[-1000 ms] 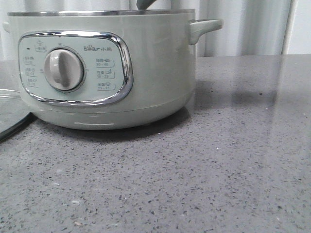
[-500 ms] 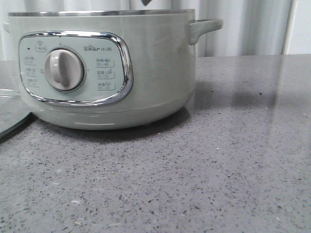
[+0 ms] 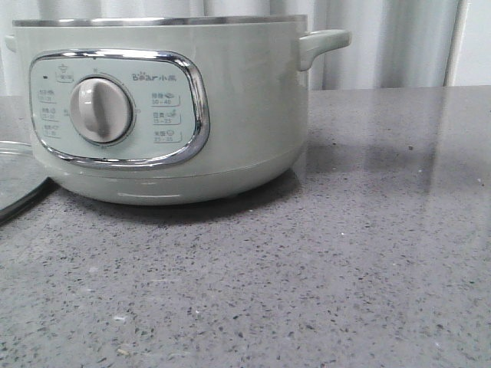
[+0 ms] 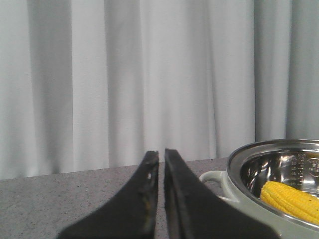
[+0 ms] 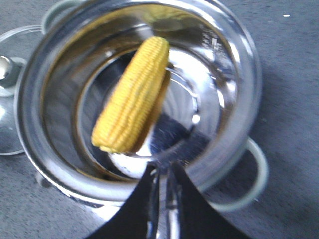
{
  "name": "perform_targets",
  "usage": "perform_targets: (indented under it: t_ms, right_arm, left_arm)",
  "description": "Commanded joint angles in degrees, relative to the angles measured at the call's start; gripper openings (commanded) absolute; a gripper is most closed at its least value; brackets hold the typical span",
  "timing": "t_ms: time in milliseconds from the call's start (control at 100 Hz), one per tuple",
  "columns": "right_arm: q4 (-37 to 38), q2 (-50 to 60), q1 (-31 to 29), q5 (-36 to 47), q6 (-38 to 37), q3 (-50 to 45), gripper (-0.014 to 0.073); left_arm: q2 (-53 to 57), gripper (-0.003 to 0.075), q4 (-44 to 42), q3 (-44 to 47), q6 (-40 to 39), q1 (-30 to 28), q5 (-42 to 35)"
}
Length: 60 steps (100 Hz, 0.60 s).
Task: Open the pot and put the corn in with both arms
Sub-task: 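Lower the corn into the pot and open the right gripper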
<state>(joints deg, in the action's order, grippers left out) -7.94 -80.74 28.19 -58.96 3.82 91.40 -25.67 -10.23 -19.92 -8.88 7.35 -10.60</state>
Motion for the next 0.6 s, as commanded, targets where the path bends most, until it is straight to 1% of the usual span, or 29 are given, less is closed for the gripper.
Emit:
perform_targets:
  t_ms: [0, 120, 220, 310, 460, 590]
  right_arm:
    - [1.29, 5.54, 0.09, 4.66, 0.72, -2.33, -0.0074]
    - [1.43, 11.16, 0.09, 11.17, 0.72, -10.26, -0.0074]
    - [1.55, 16.52, 0.09, 18.68, 0.72, -18.06, -0.0074]
    - [3.13, 21.38, 0.09, 24.77, 0.72, -25.74, -0.0074]
    - [3.53, 28.54, -0.02, 29.26, 0.72, -37.33, -0.0074]
    - [3.61, 34.13, -0.15, 33.04, 0.72, -45.30, -0.0074]
  left_arm:
    - [-0.17, -0.0020, 0.80, -2.00, -0.53, 0.35, -3.81]
    - [-0.17, -0.0020, 0.80, -2.00, -0.53, 0.35, -3.91]
    - [-0.17, -0.0020, 0.80, -2.00, -0.53, 0.35, -3.81]
    - [-0.17, -0.0020, 0.80, -1.88, -0.53, 0.35, -3.81]
    - [-0.17, -0.0020, 0.80, -0.52, -1.80, 0.35, -4.13]
    - [-0.04, -0.0020, 0.80, 1.60, -1.91, 0.35, -5.18]
